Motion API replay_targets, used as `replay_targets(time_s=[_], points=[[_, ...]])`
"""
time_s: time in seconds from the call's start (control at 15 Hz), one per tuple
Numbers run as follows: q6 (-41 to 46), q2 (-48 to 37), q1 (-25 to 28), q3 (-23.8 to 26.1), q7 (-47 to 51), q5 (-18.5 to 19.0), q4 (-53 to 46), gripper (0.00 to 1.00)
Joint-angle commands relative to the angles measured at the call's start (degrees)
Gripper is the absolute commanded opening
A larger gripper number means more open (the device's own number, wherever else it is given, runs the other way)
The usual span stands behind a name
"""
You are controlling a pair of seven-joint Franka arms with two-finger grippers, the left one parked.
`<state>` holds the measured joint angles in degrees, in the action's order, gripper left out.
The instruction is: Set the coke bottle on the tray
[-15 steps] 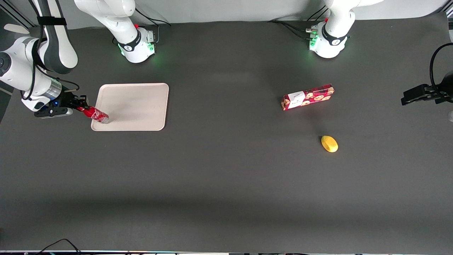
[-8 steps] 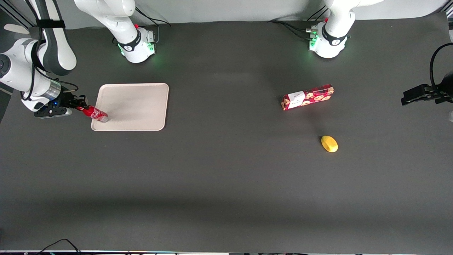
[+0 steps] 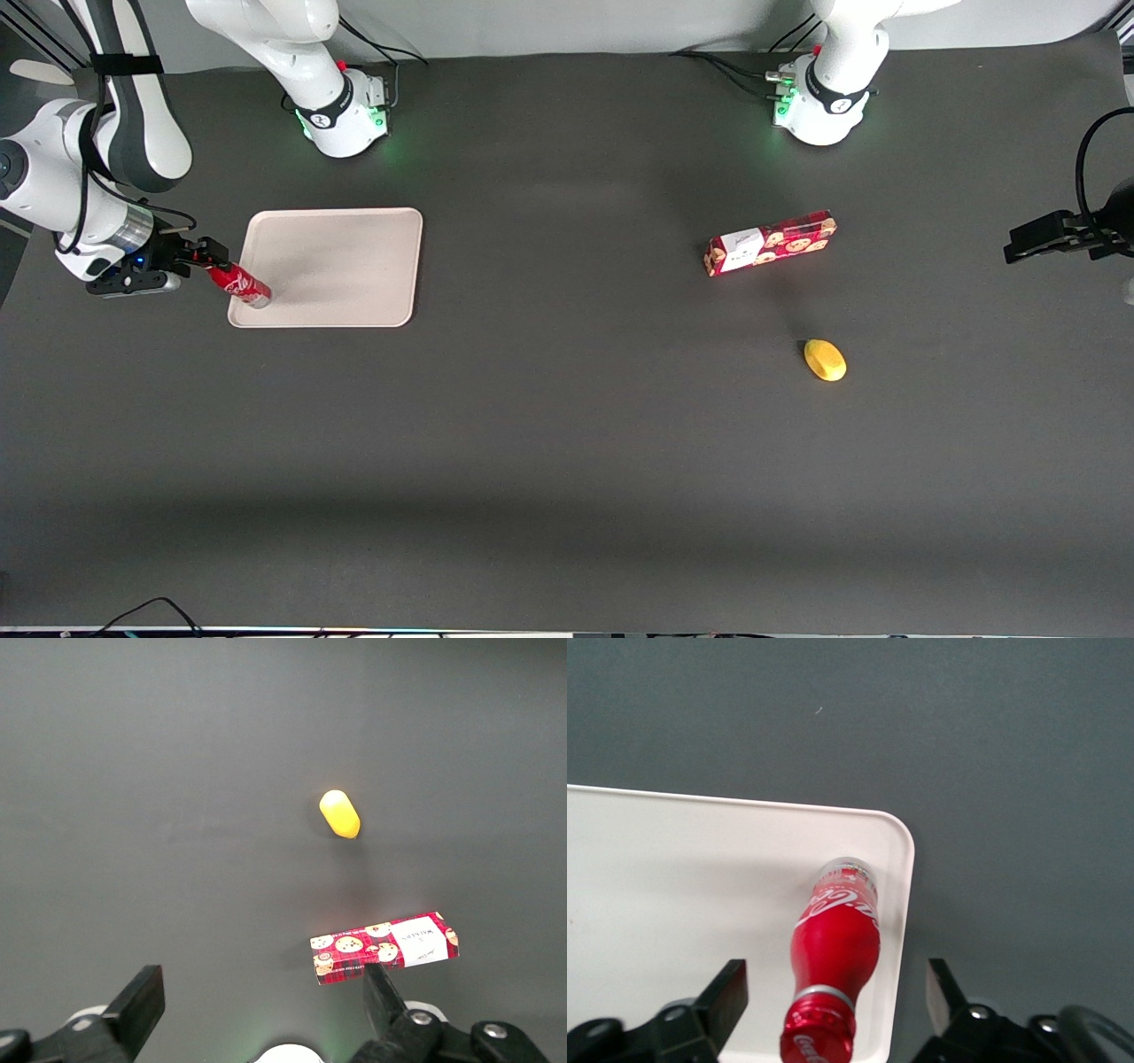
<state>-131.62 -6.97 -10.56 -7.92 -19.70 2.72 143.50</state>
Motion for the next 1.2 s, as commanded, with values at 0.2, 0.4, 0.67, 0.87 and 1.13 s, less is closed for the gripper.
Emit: replay_targets(time_s=[0.2,0.4,0.67,0.87,1.13], points=[[10.5,0.4,0.5,-0.5,-0.3,0.4,-10.4,1.0],[20.3,0.3,0.5,2.0,-0.3,0.4,-20.9,1.0],[24.3,1.0,0.7,5.2,0.3,0.2,-33.2,1.0],[24.4,5.5,1.6,6.5,0.4,0.1,-43.6,1.0],[24.5,10.2,11.4,-0.2,2.4,0.2,-51.3,1.0]])
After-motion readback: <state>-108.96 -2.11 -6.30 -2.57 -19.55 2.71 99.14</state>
